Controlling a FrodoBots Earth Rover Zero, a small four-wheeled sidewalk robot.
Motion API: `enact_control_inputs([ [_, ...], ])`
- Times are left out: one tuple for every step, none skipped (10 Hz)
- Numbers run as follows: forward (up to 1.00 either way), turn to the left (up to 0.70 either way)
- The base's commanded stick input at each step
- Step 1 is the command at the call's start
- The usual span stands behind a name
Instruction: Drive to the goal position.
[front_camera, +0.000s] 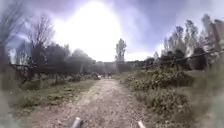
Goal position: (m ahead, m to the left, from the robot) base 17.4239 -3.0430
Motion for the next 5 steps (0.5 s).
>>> enact_control_inputs([
  [0.70,-0.35],
  [0.70,-0.35],
  [0.70,-0.21],
  [0.70,0.00],
  [0.70,0.00],
])
